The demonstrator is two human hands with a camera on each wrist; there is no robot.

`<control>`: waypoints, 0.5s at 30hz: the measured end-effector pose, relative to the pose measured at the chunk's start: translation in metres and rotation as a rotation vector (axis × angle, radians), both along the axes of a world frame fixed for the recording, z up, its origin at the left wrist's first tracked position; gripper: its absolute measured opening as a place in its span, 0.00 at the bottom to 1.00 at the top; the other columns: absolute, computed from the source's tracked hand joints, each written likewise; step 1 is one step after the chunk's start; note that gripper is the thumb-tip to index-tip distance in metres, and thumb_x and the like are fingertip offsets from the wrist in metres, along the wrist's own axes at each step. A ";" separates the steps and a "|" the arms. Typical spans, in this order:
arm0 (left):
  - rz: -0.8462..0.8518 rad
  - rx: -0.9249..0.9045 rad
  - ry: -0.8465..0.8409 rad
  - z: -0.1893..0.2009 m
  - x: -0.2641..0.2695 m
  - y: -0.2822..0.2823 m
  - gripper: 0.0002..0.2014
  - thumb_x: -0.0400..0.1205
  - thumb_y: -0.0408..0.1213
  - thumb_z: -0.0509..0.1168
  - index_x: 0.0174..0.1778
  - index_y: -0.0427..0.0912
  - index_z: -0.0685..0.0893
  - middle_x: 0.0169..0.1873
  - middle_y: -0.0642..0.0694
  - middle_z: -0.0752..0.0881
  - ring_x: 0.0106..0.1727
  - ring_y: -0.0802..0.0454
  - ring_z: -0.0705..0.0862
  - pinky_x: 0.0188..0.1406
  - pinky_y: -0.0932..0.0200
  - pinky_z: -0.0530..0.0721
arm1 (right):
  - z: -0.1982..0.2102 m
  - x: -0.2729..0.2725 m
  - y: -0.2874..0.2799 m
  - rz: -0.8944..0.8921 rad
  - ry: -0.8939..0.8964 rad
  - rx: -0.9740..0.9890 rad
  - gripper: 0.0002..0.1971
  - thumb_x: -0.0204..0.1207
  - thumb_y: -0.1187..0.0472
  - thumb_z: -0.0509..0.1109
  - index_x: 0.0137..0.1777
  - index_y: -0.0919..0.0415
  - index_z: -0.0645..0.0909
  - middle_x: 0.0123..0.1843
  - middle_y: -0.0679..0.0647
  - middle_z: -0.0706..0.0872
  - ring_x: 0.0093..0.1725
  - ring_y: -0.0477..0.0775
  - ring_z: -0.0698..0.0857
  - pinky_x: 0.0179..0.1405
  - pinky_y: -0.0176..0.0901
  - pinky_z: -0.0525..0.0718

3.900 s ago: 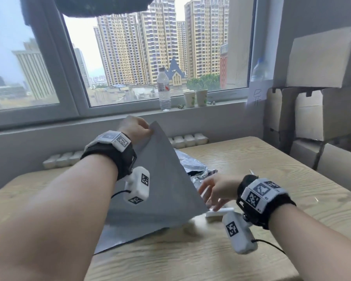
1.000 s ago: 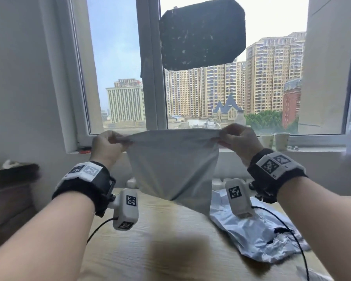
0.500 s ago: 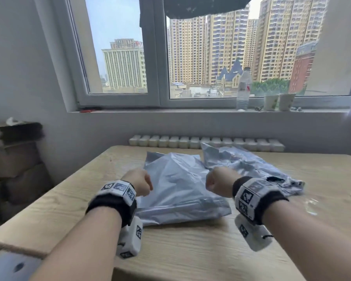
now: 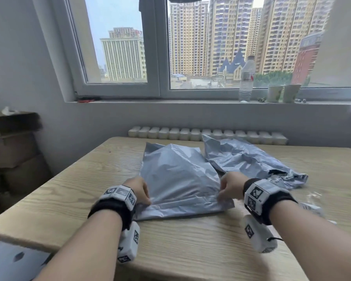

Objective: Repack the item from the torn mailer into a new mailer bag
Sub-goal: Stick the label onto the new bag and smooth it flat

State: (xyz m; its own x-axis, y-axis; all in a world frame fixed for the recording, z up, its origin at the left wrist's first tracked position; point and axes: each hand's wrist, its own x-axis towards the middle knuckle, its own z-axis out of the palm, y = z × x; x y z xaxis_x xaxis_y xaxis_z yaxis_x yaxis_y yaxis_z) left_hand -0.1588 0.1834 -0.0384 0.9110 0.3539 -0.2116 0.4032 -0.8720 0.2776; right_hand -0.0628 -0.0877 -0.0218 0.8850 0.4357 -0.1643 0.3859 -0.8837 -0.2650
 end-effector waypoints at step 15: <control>0.083 0.063 0.166 -0.001 0.010 0.008 0.15 0.60 0.40 0.79 0.39 0.40 0.87 0.35 0.43 0.92 0.34 0.48 0.89 0.40 0.59 0.87 | 0.000 0.001 -0.011 -0.075 0.095 -0.067 0.09 0.65 0.54 0.79 0.38 0.61 0.88 0.28 0.49 0.85 0.31 0.50 0.84 0.37 0.42 0.87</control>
State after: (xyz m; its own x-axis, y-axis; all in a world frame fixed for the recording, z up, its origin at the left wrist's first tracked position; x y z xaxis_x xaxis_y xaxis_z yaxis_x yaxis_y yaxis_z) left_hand -0.1491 0.1917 -0.0390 0.8325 0.4441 -0.3313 0.5105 -0.8472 0.1474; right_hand -0.0615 -0.0987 -0.0214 0.8936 0.3541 -0.2760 0.2939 -0.9261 -0.2364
